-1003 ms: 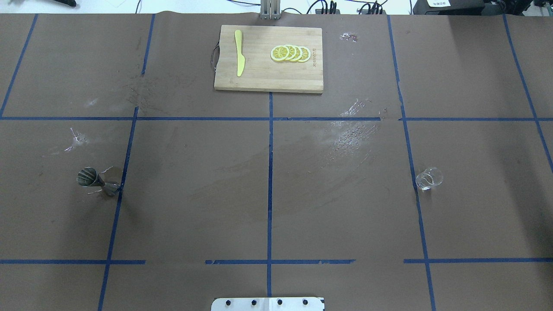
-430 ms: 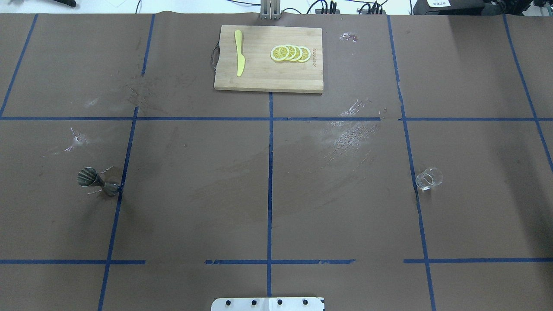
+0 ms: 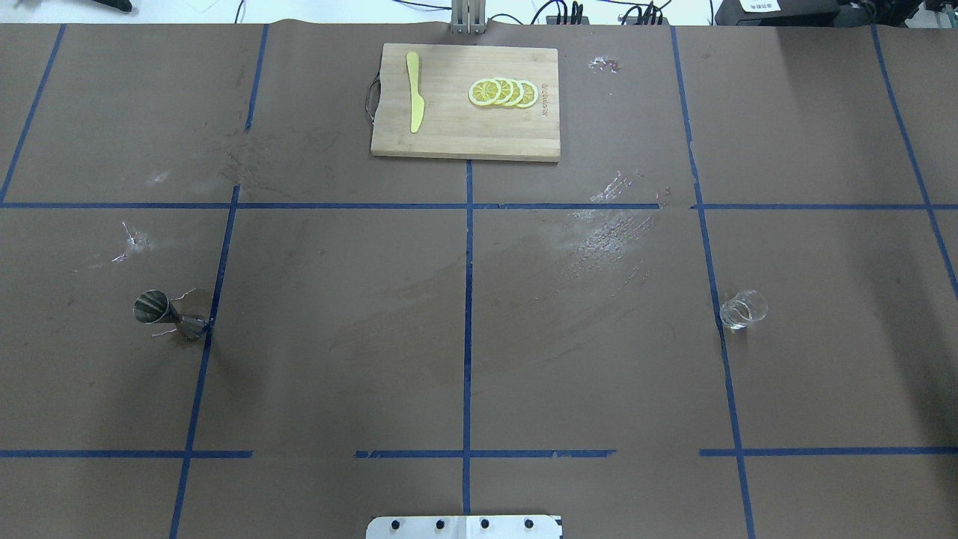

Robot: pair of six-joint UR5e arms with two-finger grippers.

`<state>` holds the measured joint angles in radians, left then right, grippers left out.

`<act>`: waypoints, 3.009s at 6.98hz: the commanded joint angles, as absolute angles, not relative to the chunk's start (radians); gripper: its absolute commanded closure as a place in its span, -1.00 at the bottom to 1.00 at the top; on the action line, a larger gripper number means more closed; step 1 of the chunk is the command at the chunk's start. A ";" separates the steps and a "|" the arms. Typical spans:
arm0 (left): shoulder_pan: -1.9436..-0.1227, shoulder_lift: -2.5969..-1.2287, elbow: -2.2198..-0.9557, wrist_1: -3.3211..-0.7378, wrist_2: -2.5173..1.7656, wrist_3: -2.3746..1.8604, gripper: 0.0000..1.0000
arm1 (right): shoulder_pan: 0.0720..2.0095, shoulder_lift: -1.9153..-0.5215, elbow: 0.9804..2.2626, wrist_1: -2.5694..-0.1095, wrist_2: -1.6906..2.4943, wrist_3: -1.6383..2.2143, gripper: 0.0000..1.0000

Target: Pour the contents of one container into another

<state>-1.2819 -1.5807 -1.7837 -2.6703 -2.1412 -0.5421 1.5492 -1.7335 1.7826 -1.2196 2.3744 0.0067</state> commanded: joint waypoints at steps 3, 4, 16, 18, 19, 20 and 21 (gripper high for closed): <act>-0.857 -1.350 -1.832 -3.032 -1.551 -0.751 -1.00 | 1.549 -1.764 1.781 -1.163 2.373 0.008 -1.00; -0.730 -1.339 -1.832 -3.039 -1.375 -0.777 -1.00 | 1.549 -1.764 1.779 -1.163 2.373 0.009 -1.00; -0.084 -1.396 -1.646 -3.034 -0.534 -0.905 -1.00 | 1.549 -1.776 1.776 -1.140 2.373 0.025 -1.00; -0.081 -1.449 -1.570 -3.036 -0.532 -0.929 -0.88 | 1.549 -1.778 1.776 -1.141 2.373 0.025 -1.00; -0.081 -1.453 -1.565 -3.036 -0.534 -0.934 -0.71 | 1.549 -1.778 1.776 -1.141 2.373 0.026 -1.00; -0.081 -1.453 -1.559 -3.037 -0.534 -0.934 -0.64 | 1.549 -1.778 1.776 -1.141 2.373 0.025 -1.00; -0.081 -1.453 -1.559 -3.043 -0.534 -0.936 -0.47 | 1.549 -1.778 1.776 -1.141 2.373 0.025 -1.00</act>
